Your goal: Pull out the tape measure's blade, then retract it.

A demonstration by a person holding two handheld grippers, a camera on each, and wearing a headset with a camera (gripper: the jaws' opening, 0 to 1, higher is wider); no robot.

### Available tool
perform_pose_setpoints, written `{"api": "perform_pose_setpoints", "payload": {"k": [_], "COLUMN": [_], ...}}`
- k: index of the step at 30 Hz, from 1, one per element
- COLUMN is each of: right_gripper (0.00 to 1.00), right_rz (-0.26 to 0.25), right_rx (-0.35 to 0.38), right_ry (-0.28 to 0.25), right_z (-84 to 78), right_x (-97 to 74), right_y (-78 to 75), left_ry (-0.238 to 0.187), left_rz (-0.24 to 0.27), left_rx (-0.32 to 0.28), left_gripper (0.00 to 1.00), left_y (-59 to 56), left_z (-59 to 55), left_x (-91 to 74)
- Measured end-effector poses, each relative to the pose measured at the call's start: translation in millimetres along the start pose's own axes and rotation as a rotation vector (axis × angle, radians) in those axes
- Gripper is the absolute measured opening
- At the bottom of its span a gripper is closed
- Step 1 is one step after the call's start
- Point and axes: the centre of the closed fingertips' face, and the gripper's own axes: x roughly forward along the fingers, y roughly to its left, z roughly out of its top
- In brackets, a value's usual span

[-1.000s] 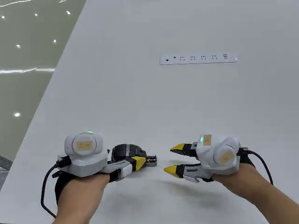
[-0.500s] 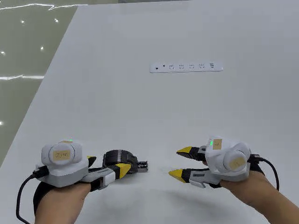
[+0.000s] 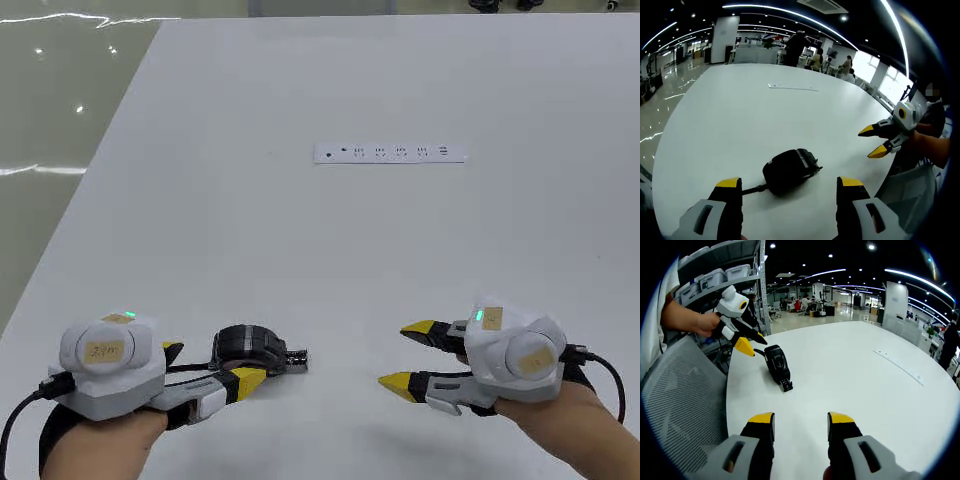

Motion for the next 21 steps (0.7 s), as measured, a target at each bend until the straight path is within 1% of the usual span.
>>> {"api": "perform_pose_setpoints", "payload": {"k": [3, 6, 8, 10, 12, 15, 21], "right_gripper": [0.45, 0.48, 0.49, 0.5, 0.52, 0.56, 0.59], "right_rz": [-0.008, -0.023, -0.03, -0.037, -0.045, -0.058, -0.07], "right_rx": [0.012, 0.019, 0.026, 0.032, 0.036, 0.042, 0.059], "right_ry": [0.006, 0.014, 0.015, 0.017, 0.019, 0.025, 0.036], "right_z": [-3.2, -6.8, -7.4, -8.5, -8.8, -11.7, -18.1], "right_x": [-6.1, -13.2, -17.1, -21.6, -25.9, -30.4, -39.4], "right_y": [-1.0, -3.0, -3.9, -5.0, -6.0, -7.9, -8.4], "left_ry": [-0.006, -0.006, -0.01, -0.014, -0.002, -0.004, -0.009], "left_rz": [-0.007, -0.017, -0.027, -0.041, -0.041, -0.054, -0.067], "left_rx": [0.023, 0.039, 0.053, 0.079, 0.094, 0.118, 0.135], "left_gripper": [0.76, 0.77, 0.78, 0.79, 0.79, 0.8, 0.81], "left_y": [-0.4, 2.1, 0.9, -1.0, -0.8, -0.8, -1.7], "left_z": [-0.4, -3.0, -3.5, -5.1, -9.6, -13.6, -18.9], "left_x": [-4.3, -8.2, -11.1, -14.4, -16.8, -21.2, -30.0]}}
